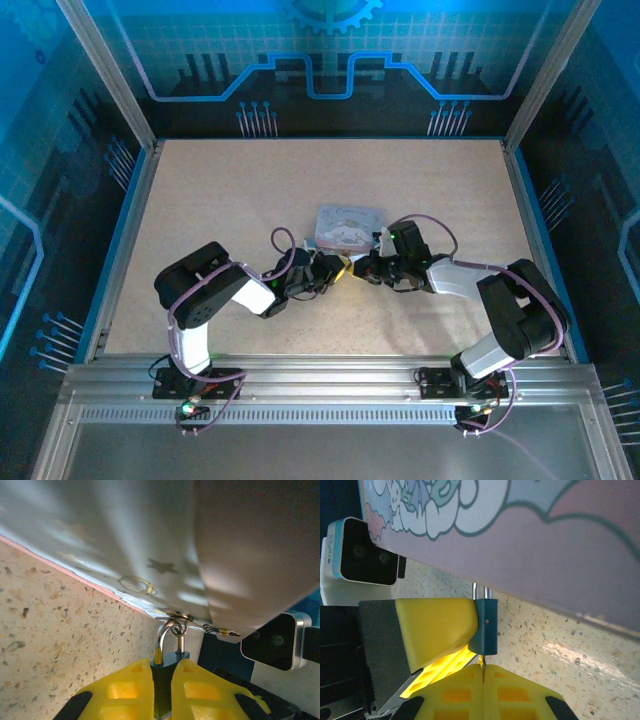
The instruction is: Unlock the padlock with the key
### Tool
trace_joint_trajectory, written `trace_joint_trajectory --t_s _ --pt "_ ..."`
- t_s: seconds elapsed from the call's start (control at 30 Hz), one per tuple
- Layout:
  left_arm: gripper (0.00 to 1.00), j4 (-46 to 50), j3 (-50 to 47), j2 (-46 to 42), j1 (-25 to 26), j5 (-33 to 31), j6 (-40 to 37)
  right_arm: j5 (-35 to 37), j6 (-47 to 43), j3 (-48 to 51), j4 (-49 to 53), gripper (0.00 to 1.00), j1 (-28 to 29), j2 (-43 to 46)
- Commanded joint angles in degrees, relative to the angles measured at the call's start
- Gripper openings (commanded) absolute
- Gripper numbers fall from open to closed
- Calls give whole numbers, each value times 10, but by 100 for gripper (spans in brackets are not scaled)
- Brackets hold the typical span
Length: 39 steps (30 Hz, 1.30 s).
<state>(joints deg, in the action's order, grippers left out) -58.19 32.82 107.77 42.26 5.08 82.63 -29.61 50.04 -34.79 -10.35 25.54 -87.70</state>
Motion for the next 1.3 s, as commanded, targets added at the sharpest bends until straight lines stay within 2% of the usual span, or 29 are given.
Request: trace_joint_trajectory --t_s 0.0,0.17,0.43,0.83,1.0,1.1,1.27 --pt "5 -28 5 0 8 4 -1 -25 12 9 -11 9 2 14" --pt "1 -25 3 -5 8 2 -2 -19 -7 14 2 18 -3 30" --pt "0 -3 0 -22 9 -8 -9 2 -59 10 69 35 -19 73" --pt "0 22 1 -43 9 -17 -13 62 -249 -46 215 57 -52 236" --pt "0 44 2 -53 9 -19 -16 59 -330 -63 221 69 -52 296" --pt "0 44 0 -56 8 -22 -16 59 -376 -68 220 73 -53 327" --pt "0 50 0 -60 9 -23 -13 85 -459 -43 186 85 -52 384"
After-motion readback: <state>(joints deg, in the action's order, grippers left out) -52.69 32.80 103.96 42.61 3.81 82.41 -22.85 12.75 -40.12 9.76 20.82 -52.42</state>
